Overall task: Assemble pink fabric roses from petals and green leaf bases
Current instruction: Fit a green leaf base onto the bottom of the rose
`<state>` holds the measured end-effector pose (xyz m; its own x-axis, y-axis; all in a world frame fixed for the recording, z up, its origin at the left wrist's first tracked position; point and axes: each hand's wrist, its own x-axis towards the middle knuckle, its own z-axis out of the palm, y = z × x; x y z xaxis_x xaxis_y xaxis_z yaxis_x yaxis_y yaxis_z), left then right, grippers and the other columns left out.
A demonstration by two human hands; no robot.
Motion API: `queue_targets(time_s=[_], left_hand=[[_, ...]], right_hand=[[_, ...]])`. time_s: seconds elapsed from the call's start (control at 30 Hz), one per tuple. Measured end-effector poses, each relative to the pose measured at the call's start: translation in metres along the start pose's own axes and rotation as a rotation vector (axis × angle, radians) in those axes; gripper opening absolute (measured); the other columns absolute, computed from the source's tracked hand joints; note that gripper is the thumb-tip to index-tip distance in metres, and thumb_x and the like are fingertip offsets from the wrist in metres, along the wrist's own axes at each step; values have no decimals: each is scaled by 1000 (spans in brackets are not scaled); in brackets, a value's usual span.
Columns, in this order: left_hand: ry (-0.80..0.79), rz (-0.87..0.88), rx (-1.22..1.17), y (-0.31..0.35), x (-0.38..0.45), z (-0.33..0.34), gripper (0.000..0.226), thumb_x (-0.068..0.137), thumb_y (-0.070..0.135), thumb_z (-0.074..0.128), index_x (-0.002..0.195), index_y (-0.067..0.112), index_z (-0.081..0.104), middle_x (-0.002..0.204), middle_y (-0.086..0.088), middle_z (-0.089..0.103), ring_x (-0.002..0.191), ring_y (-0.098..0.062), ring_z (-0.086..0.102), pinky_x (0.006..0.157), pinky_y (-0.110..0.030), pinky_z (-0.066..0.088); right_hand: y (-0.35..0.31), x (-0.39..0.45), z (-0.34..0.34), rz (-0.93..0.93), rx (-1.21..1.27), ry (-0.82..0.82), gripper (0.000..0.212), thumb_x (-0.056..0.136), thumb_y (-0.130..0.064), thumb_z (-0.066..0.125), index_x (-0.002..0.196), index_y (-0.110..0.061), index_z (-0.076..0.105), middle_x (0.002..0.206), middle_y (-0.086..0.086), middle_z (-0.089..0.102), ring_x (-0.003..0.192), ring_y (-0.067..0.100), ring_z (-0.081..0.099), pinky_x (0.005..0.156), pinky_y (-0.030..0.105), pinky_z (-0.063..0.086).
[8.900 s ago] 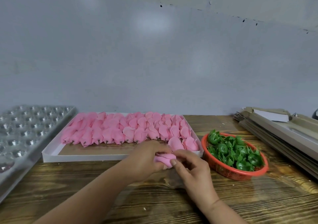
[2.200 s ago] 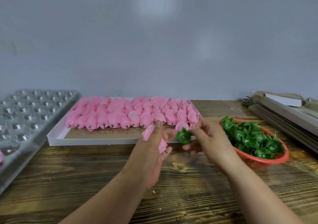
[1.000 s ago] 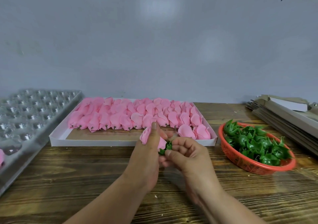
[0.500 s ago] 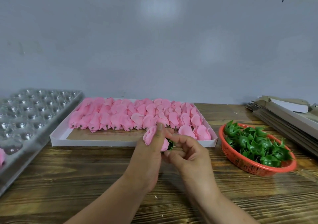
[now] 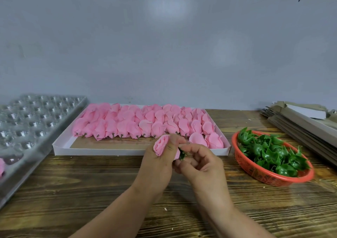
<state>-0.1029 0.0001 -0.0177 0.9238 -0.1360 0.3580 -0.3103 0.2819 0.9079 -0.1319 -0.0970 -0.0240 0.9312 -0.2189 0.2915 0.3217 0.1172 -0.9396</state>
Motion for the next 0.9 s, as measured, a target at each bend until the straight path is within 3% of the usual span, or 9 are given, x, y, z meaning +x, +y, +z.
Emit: queue_targets(time_s=[0.17,0.27,0.33,0.37,0.43,0.57,0.73,0.83,0.9], left_hand=[[13,-177,-139,-3,-2,2,40,67,66,51,80,34,70,82,8,72,66,-14,68,53,-29,51],[61,-224,-232,-6,-2,4,44,63,67,54,80,29,70,85,5,73,76,-17,71,62,-34,55],[122,-263,-315,-7,-1,6,45,64,63,58,82,23,70,88,0,74,82,-19,72,68,-38,57],[148,-285,-353,-7,-1,6,44,65,60,60,84,21,69,90,-2,75,84,-19,73,68,-37,58],[163,-314,-448,-7,-1,7,36,70,54,61,80,21,72,91,-3,75,85,-17,73,64,-33,58],[164,-351,-562,-6,-3,10,28,75,44,61,75,20,77,87,-3,75,85,-15,73,63,-29,58],[77,-359,-538,-8,-2,7,24,74,40,62,67,22,76,80,-2,74,76,-13,72,59,-26,57],[-46,-359,-522,-7,1,2,20,73,35,65,76,19,76,88,-7,71,86,-19,70,75,-33,58],[-127,-373,-520,-8,4,-2,20,83,29,61,87,13,73,98,-15,67,97,-27,66,87,-42,54]], right_hand=[[2,2,0,29,-8,-155,45,78,12,63,92,-30,75,62,20,54,58,24,47,63,37,52],[2,1,1,-28,-96,-125,43,77,10,66,88,-30,75,73,27,60,57,26,42,59,50,50],[1,-1,1,-77,-150,-121,42,75,12,67,86,-28,74,96,5,71,56,23,41,58,50,48],[1,-2,0,-106,-180,-129,44,74,13,67,88,-28,73,105,-7,70,56,21,43,58,44,48],[0,-4,1,-166,-261,-142,46,72,12,70,96,-27,71,111,-13,67,59,12,49,59,27,46],[3,-4,1,-254,-413,-85,43,69,8,74,101,-21,69,110,-7,65,80,10,60,66,14,46],[1,-3,3,-190,-346,-92,32,68,-8,71,91,-29,70,95,-10,70,56,8,44,57,23,41],[-2,2,-1,-125,-233,-127,25,70,-7,70,90,-21,72,72,-7,62,57,8,38,56,24,38],[-4,5,-5,-56,-141,-149,26,73,-1,70,92,-17,73,63,-9,56,56,9,38,53,21,36]])
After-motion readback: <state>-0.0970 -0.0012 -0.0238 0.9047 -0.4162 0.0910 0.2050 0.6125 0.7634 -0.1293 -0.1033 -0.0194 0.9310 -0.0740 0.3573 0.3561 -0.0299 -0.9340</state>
